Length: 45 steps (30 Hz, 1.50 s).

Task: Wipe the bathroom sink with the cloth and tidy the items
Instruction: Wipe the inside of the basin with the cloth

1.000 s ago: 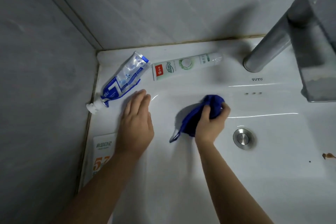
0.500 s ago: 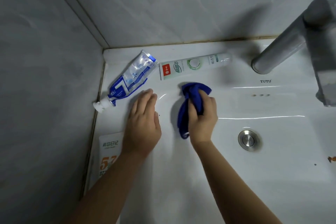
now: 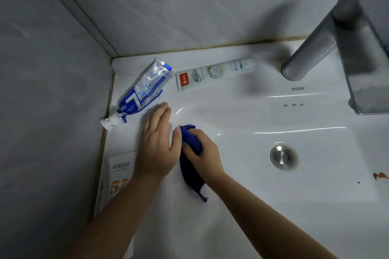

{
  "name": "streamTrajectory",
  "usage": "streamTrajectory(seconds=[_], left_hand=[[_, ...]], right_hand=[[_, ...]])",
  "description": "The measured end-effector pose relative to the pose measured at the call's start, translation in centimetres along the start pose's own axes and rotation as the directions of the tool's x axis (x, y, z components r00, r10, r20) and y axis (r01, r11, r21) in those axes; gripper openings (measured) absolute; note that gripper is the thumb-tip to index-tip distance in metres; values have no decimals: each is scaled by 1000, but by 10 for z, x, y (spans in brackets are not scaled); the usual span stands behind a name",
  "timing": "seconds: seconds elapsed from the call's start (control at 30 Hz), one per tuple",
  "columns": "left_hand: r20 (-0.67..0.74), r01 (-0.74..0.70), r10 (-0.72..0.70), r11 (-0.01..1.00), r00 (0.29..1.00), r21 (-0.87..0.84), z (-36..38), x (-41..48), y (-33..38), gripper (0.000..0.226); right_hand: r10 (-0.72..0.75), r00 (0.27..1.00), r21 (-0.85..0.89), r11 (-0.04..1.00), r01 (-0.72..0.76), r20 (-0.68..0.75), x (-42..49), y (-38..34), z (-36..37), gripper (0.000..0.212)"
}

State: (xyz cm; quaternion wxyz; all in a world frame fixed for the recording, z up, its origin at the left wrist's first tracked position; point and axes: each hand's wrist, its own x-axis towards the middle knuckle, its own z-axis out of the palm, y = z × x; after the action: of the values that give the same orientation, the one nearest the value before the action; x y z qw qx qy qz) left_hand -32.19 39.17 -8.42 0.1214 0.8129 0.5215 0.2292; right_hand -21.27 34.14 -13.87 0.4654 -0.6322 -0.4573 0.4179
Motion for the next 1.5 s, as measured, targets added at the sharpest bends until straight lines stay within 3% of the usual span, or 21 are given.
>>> streamTrajectory(seconds=[0.1,0.23,0.33,0.37,0.43,0.47,0.5,0.53,0.57,0.63,0.67,0.83,0.9,0.97,1.07,1.17,1.3,1.33,1.37,1.43,1.5], left_hand=[[19,5,-5,1000,1000,24,1,0,-1,53],[4,-13,13,999,1000,50,3,1,-1,53],[-1,-30,30,997,1000,74,4,2,-4,51],[4,-28,28,997,1000,77,4,1,-5,51],[16,-11,10,997,1000,78,4,1,-5,53],[23,-5,3,997,1000,80,4,1,-5,53],[28,-2,0,996,1000,86,4,1,-5,53],[32,0,-3,996,999,92,4,0,-5,54],[33,0,-4,995,999,97,4,1,-5,54],[36,-2,-2,995,999,104,5,0,-6,54],[39,-1,-3,994,999,107,5,0,-6,54],[44,13,-17,994,999,110,4,0,-5,51],[42,15,-20,995,999,102,4,0,-4,51],[45,8,-13,995,999,101,3,-1,-4,51],[42,19,-22,996,999,87,4,0,-4,51],[42,5,-9,995,999,97,4,0,-5,52],[51,27,-32,995,998,93,3,-1,-3,53],[49,29,-33,995,998,90,3,0,-3,54],[49,27,-32,996,998,90,3,0,-3,54],[57,23,-28,996,998,89,2,-1,-2,55],[51,19,-24,996,998,86,2,-1,-3,55]], right_hand=[[-71,988,-163,985,49,-135,12,-3,8,28],[-233,958,-400,904,151,-164,27,8,-8,31],[-85,916,-243,970,-13,-392,24,22,-42,40],[20,850,-136,985,-108,-526,22,28,-59,45],[239,625,92,962,-259,-743,23,41,-97,47],[336,532,182,929,-322,-778,23,45,-109,46],[381,496,215,908,-359,-781,22,46,-113,45],[375,527,205,913,-353,-763,21,41,-107,45],[330,622,149,934,-326,-710,19,36,-91,45],[221,878,-58,961,-270,-426,10,24,-42,39],[191,945,-133,963,-232,-264,4,19,-18,35],[34,999,-215,976,-42,-41,-1,5,-17,18],[-72,995,-326,944,48,-62,-11,7,-32,25],[-111,989,-275,958,81,-95,-23,3,-25,26],[-54,999,-284,958,51,-4,-26,-2,7,30],[-24,991,-385,923,-29,-130,-3,13,0,39],[-15,989,-592,803,-74,-144,9,48,-52,34],[23,975,-595,789,-153,-220,6,53,-64,33],[89,937,-553,787,-274,-337,2,56,-76,32],[246,764,-340,785,-518,-596,-3,56,-97,28],[327,613,-153,786,-599,-719,-2,52,-102,25]])
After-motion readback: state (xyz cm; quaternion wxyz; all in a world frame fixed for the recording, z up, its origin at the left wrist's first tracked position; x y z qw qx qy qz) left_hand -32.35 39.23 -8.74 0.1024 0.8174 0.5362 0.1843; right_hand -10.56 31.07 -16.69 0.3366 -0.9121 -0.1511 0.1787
